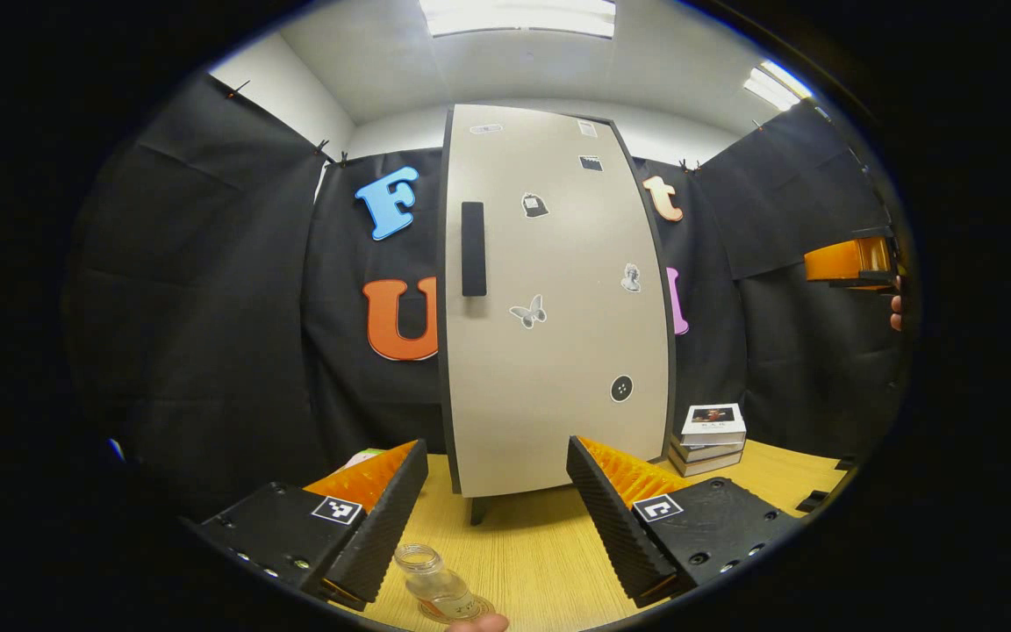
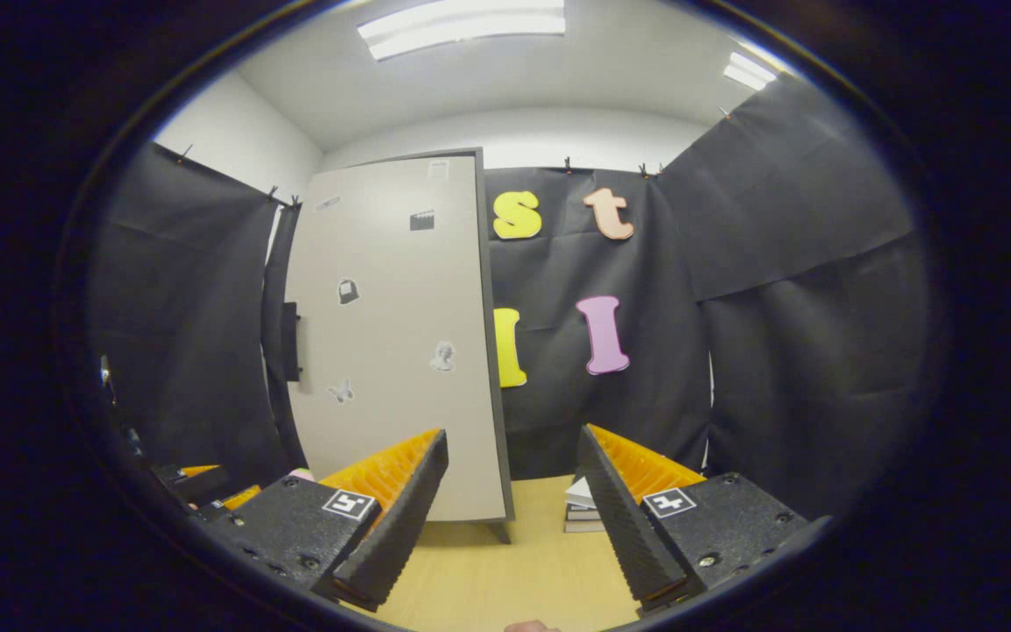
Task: Open the cabinet door with the right hand, grasp the bottle in the cabinet with the left hand and place it on the coaster, then close the cabinet door with the right hand.
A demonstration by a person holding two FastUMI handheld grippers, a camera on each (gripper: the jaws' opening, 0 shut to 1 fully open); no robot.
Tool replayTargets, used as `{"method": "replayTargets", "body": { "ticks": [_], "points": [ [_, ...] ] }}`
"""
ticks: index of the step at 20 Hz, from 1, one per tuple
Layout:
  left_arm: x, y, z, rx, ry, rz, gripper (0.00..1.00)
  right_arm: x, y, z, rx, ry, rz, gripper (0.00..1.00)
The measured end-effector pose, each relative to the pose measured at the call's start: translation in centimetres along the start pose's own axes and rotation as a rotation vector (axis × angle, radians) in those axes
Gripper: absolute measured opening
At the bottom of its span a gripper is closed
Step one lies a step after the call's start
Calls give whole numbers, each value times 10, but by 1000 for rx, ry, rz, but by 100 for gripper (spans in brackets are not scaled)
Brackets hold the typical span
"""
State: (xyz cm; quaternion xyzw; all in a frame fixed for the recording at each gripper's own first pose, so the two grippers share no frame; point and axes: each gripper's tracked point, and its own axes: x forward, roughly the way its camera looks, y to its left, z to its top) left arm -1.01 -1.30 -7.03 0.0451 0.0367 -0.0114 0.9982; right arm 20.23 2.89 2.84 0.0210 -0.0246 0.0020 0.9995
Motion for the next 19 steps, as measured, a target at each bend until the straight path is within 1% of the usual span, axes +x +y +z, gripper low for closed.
{"method": "replayTargets", "body": {
  "ticks": [9, 13, 17, 19],
  "points": [
    [0, -1, 8, 5, -11, -3, 96, -4, -4, -2, 11, 6, 3, 96],
    [-2, -3, 11, -6, -10, -17, 96, -4, -2, -4, 13, -2, 8, 96],
    [-1, -12, 8, -5, 10, -63, 96, -7, -16, -4, 10, -28, -14, 96],
    [2, -12, 9, 4, 7, -43, 96, -5, -25, -3, 2, -35, -5, 96]
  ]
}}
